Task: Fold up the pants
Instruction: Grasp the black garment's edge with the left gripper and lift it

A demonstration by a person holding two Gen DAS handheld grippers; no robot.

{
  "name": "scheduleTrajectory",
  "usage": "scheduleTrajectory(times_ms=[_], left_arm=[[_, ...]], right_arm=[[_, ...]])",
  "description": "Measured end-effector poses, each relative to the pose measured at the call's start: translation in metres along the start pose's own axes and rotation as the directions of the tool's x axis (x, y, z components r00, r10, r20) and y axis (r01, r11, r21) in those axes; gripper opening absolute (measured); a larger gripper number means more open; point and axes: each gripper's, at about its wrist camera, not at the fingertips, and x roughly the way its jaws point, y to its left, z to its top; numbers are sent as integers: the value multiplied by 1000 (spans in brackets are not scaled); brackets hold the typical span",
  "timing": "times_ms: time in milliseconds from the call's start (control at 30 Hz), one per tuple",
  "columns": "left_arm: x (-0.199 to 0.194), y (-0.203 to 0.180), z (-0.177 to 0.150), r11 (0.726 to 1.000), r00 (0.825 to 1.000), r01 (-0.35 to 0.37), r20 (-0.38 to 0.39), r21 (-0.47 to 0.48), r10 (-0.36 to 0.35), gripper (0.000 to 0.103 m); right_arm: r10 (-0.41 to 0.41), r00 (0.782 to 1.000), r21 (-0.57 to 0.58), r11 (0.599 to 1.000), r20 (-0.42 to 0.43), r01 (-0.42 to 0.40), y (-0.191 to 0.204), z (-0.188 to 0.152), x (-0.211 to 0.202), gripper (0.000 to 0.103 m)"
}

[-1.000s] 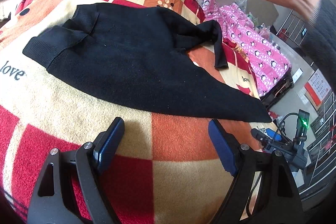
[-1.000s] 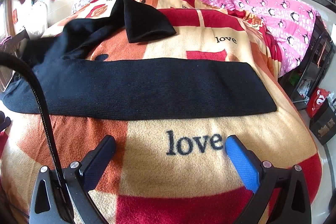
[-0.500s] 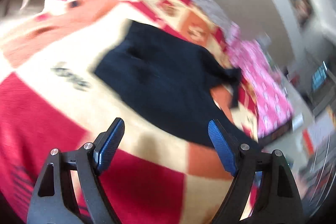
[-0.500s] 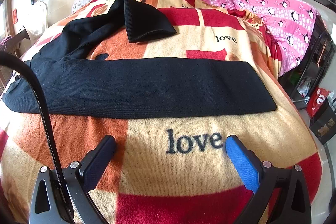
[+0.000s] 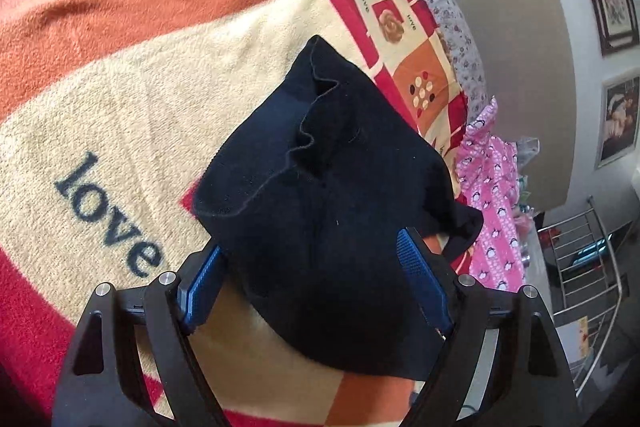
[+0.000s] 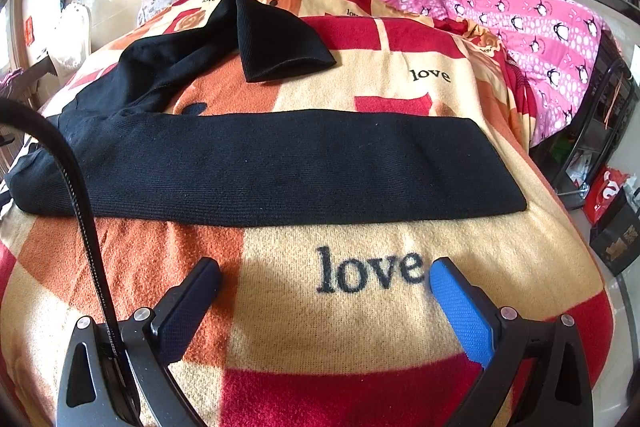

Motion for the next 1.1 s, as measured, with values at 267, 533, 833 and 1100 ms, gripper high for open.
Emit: scheduleTrajectory(times_ms=[267, 533, 833, 1100], left_arm=[[-1, 15, -17, 993, 985, -102, 146, 63, 92, 35], [-6, 11, -22, 991, 984, -80, 170, 107, 61, 20], [3, 4, -20, 988, 985, -91, 156, 122, 71, 20], [7, 5, -18, 990, 988, -94, 134, 107, 79, 21]], right_arm=[[2, 1000, -2, 1000, -11, -2, -2, 1, 1, 103], [333, 941, 278, 911, -63, -304, -80, 13, -18, 84], [508, 859, 763, 531, 63, -369, -209, 12, 14, 82], [584, 802, 732, 490, 128, -473, -199, 45, 46, 79]])
